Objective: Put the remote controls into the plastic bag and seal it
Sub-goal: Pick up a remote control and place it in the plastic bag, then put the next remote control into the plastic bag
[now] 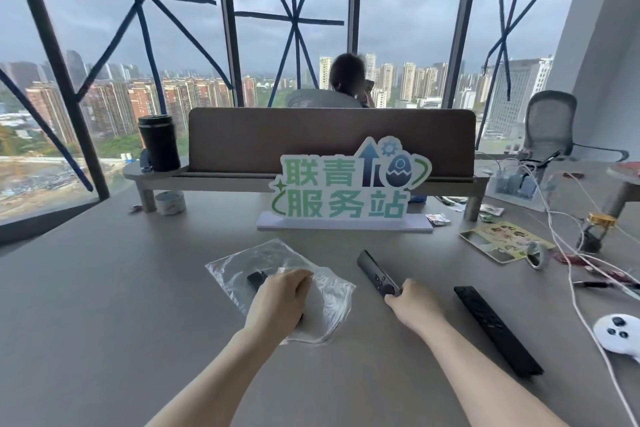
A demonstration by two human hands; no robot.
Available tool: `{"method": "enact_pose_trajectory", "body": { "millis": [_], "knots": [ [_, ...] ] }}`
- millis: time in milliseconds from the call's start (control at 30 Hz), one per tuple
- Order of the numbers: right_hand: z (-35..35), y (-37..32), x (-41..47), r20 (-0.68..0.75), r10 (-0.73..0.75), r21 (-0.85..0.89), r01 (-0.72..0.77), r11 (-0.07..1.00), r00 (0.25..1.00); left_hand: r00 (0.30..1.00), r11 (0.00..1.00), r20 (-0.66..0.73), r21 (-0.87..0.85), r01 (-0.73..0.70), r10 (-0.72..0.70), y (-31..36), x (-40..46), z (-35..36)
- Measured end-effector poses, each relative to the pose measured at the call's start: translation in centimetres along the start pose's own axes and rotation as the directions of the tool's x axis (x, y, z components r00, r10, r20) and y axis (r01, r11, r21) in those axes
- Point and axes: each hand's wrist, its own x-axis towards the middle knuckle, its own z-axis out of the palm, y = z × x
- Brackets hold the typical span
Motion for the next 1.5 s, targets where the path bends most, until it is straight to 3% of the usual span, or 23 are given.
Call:
{"method": "enact_pose_trajectory", "body": {
  "millis": [33, 100, 167, 267, 367, 533, 633, 733, 833, 900, 967, 1067, 1167, 1267, 1400, 1500],
  "knots": [
    [-0.8, 0.4, -0.6, 0.094, 0.018, 0.177, -0.035, 0.984, 0.995, 1.0, 1.0, 0.001, -0.016, 0.011, -0.011, 0.0, 0.1, 0.2],
    [-3.1, 2.2, -2.1, 0.278, 0.051, 0.514, -0.193, 0.836, 0.959, 0.999, 0.996, -0.005, -0.076, 0.053, -0.054, 0.4, 0.4, 0.6],
    [-6.1, 4.5, -4.1, 0.315, 0.036, 0.689, -0.255, 0.679, 0.948, 0.993, 0.983, -0.013, -0.146, 0.112, -0.115, 1.5, 1.0, 1.0],
    [-9.6, 7.1, -7.3, 0.352, -0.01, 0.771, -0.284, 0.57, 0.936, 0.992, 0.967, 0.022, -0.221, 0.128, -0.126, 3.5, 1.7, 1.7],
    [-9.7, 6.8, -9.5, 0.39, -0.054, 0.756, -0.286, 0.589, 0.919, 0.995, 0.963, 0.075, -0.254, 0.089, -0.073, 5.5, 1.8, 2.8],
    [-4.0, 1.8, -9.9, 0.363, -0.174, 0.777, -0.195, 0.598, 0.915, 0.996, 0.981, 0.088, -0.195, 0.007, 0.01, 7.2, 0.7, 3.3],
    [-2.2, 1.2, -9.8, 0.238, -0.137, 0.715, -0.078, 0.695, 0.962, 0.998, 0.982, 0.07, -0.189, 0.015, -0.001, 7.1, 0.3, 2.8],
    [-3.8, 4.5, -8.8, -0.073, 0.001, 0.542, 0.038, 0.84, 0.997, 0.999, 0.984, 0.042, -0.175, 0.017, -0.01, 6.2, 0.2, 2.6],
    [-6.5, 8.5, -7.4, -0.287, 0.112, 0.207, -0.052, 0.977, 0.951, 0.999, 0.987, 0.049, -0.157, 0.025, -0.017, 5.9, 0.0, 2.9],
    [-7.7, 10.4, -6.8, -0.309, 0.175, -0.024, -0.192, 0.981, 0.935, 0.998, 0.988, 0.06, -0.152, 0.027, -0.018, 6.0, -0.2, 3.2],
    [-8.1, 11.5, -6.6, -0.254, 0.234, -0.163, -0.28, 0.946, 0.938, 0.997, 0.989, 0.068, -0.144, 0.032, -0.023, 6.1, -0.4, 3.4],
    [-7.7, 12.5, -6.0, -0.169, 0.269, -0.167, -0.297, 0.94, 0.948, 0.997, 0.992, 0.074, -0.121, 0.036, -0.027, 5.9, -0.7, 3.5],
    [-7.5, 12.5, -6.2, -0.05, 0.171, 0.076, -0.167, 0.983, 0.984, 0.995, 0.992, 0.093, -0.115, 0.052, -0.041, 4.9, -1.0, 3.5],
    [-9.9, 10.9, -8.2, 0.067, 0.027, 0.467, -0.056, 0.883, 0.997, 0.994, 0.987, 0.092, -0.143, 0.067, -0.054, 3.8, -1.0, 3.4],
    [-11.6, 7.8, -10.8, 0.354, -0.111, 0.467, -0.073, 0.881, 0.929, 0.995, 0.982, 0.086, -0.177, 0.071, -0.057, 3.9, -0.9, 3.1],
    [-8.4, 4.1, -11.1, 0.447, -0.107, 0.455, -0.123, 0.882, 0.888, 0.997, 0.982, 0.08, -0.182, 0.04, -0.025, 4.2, -1.2, 3.1]
  ]
}}
